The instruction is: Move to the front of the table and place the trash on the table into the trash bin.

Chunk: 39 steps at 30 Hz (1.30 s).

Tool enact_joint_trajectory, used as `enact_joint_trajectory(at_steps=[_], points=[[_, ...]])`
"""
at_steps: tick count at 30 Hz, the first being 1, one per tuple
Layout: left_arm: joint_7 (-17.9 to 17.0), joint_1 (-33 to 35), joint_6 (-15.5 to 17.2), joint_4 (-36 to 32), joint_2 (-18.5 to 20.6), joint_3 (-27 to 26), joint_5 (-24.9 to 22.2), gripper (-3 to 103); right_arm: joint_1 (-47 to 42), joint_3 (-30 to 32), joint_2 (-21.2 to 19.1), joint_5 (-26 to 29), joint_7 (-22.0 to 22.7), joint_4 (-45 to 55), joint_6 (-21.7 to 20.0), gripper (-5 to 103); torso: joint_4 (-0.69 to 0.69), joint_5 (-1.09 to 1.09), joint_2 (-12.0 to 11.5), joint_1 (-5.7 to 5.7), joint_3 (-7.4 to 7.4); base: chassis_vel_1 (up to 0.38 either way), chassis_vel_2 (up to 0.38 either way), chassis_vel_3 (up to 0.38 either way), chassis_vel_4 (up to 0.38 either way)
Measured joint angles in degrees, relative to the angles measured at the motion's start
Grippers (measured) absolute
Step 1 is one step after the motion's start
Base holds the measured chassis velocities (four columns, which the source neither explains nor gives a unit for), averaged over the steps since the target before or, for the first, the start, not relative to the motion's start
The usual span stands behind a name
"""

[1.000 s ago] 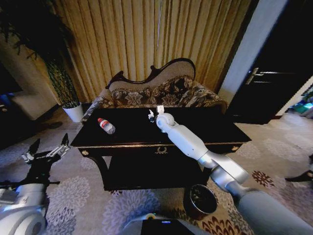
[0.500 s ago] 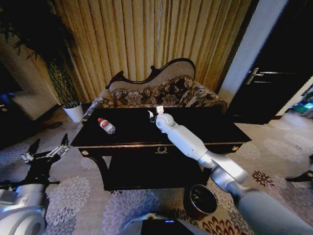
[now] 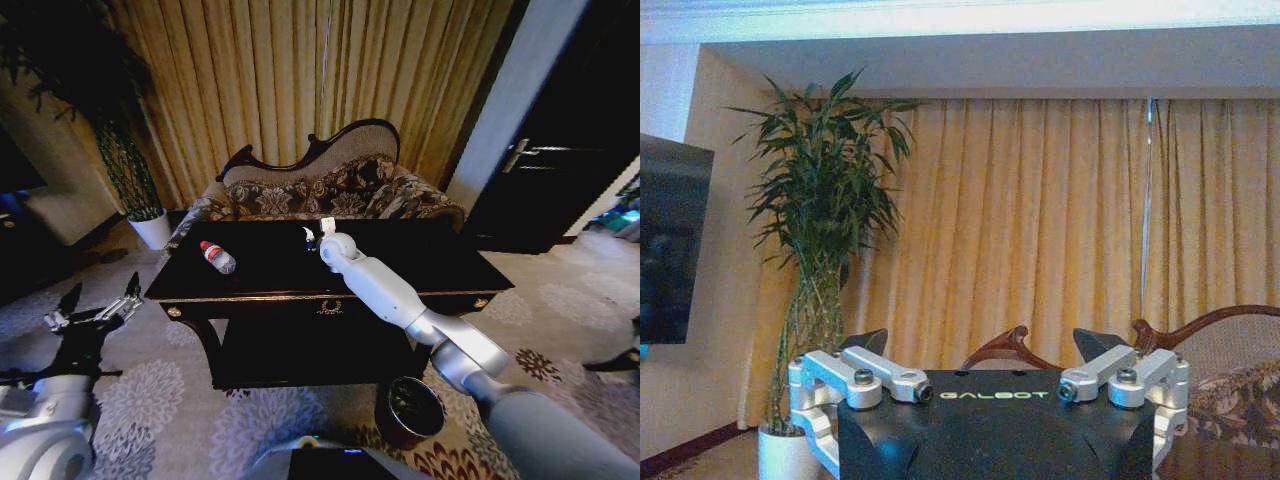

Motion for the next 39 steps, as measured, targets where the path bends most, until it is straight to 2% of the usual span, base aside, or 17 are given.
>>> enact_joint_trajectory(at_steps=[8, 14, 21, 25, 27, 31, 34, 35, 38, 39], points=[[-0.01, 0.01, 0.08, 0.0, -0.1, 0.4, 0.08, 100, -0.11, 0.63, -0.41, 0.0, -0.58, 0.94, 1.76, 0, 0.0, 0.0, 0.0, 0.0, 0.0, 0.0, 0.0, 0.0, 0.0], [-0.04, 0.12, 0.09, 0.0, -0.16, 0.44, 0.11, 100, -0.58, 1.68, -2.38, -0.43, -2.72, 4.48, 4.33, 0, 0.01, 0.0, 0.0, 0.0, 0.0, 0.0, 0.0, 0.0, 0.0], [0.18, 0.59, -0.29, 0.0, 0.17, 0.45, 0.09, 100, -4.05, 4.5, -8.63, -1.72, -5.26, 13.76, 9.64, 0, 0.0, 0.01, 0.0, 0.0, 0.0, 0.0, 0.0, 0.0, 0.0], [0.2, 0.46, -0.38, 0.0, 0.6, 0.4, -0.21, 100, -5.55, 6.07, -10.68, -3.48, -6.7, 14.84, 12.21, 0, 0.0, 0.01, 0.01, 0.0, 0.0, 0.0, 0.0, 0.0, 0.0], [0.35, 0.3, -0.81, 0.01, 0.98, 0.31, -0.73, 100, -7.55, 8.28, -13.19, -6.93, -9.95, 15.24, 15.24, 0, 0.01, 0.01, 0.0, 0.0, 0.0, 0.0, 0.0, 0.0, 0.0], [0.78, 0.12, -1.36, 0.22, 1.41, 0.24, -1.43, 100, -9.77, 10.83, -16.02, -7.5, -12.27, 16.88, 16.71, 0, 0.0, 0.02, 0.0, 0.0, 0.0, 0.0, 0.0, 0.0, 0.0], [1.18, -0.23, -2.02, 0.46, 2.18, 0.04, -2.65, 100, -13.5, 15.23, -20.6, -8.1, -16.87, 19.34, 18.86, 0, -0.01, 0.02, 0.0, 0.0, 0.0, 0.0, 0.0, 0.0, 0.0], [1.18, -0.23, -2.02, 0.46, 2.18, 0.04, -2.65, 100, -13.5, 15.23, -20.6, -8.1, -16.87, 19.34, 18.86, 0, -0.01, 0.02, 0.0, 0.0, 0.0, 0.0, 0.0, 0.0, 0.0], [1.25, -0.57, -2.05, 0.53, 2.73, 0.21, -3.18, 100, -18.06, 20.21, -24.75, -8.85, -19.34, 22.04, 20.51, 0, 0.0, 0.01, 0.0, 0.0, 0.0, 0.0, 0.0, 0.0, 0.0], [1.25, -0.57, -2.05, 0.53, 2.73, 0.21, -3.18, 100, -18.06, 20.21, -24.75, -8.85, -19.34, 22.04, 20.51, 0, 0.0, 0.01, 0.0, 0.0, 0.0, 0.0, 0.0, 0.0, 0.0]])
